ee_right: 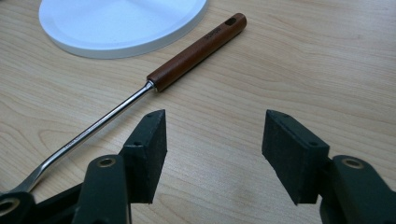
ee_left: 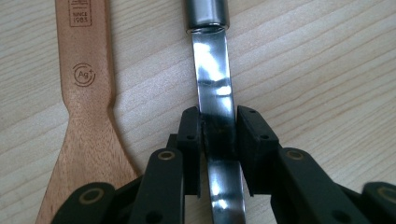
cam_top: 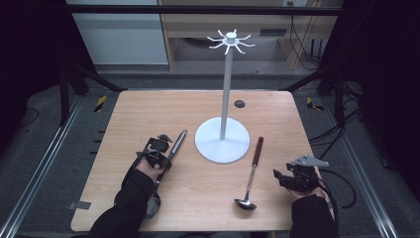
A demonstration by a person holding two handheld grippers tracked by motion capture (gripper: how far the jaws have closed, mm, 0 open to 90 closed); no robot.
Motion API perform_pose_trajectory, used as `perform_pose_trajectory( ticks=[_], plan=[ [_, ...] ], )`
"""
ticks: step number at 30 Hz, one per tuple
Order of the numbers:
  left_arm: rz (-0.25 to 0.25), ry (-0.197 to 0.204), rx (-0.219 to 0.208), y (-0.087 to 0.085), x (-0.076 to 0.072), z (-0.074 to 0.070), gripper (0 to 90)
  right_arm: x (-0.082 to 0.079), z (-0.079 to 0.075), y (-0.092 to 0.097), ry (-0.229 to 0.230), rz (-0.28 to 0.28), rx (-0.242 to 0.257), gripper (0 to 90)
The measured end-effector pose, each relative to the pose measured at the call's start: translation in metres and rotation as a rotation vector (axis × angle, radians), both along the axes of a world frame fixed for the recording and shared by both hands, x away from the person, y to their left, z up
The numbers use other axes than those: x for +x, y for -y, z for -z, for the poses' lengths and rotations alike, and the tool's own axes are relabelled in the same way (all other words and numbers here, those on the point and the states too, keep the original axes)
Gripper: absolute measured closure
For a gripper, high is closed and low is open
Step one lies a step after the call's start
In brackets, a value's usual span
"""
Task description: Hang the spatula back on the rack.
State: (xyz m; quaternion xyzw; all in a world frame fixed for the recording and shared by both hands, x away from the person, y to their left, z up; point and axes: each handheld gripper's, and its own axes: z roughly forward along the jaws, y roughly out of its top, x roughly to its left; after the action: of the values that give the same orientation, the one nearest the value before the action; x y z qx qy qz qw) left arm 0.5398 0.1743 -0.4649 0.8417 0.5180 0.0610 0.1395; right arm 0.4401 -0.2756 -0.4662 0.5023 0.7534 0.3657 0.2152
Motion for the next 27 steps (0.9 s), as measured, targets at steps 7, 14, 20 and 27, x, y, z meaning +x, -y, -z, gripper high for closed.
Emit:
perform_pose_trajectory(
  ticks=[7, 14, 20, 27],
  plan=[
    [-0.006, 0.001, 0.011, 0.001, 0.0, 0.0, 74.6, 0.0, 0.0, 0.0, -0.003, -0.001, -0.001, 40.4],
    [-0.013, 0.01, 0.006, 0.001, -0.001, 0.0, 74.8, 0.001, 0.001, 0.0, -0.003, 0.001, -0.004, 40.4],
    [-0.001, 0.027, 0.007, 0.0, -0.002, -0.003, 74.9, 0.0, 0.0, 0.0, -0.001, 0.001, -0.002, 40.6],
    [0.023, 0.075, -0.019, -0.007, -0.011, -0.016, 75.0, 0.0, 0.0, 0.0, -0.003, -0.001, -0.004, 40.9]
  ],
)
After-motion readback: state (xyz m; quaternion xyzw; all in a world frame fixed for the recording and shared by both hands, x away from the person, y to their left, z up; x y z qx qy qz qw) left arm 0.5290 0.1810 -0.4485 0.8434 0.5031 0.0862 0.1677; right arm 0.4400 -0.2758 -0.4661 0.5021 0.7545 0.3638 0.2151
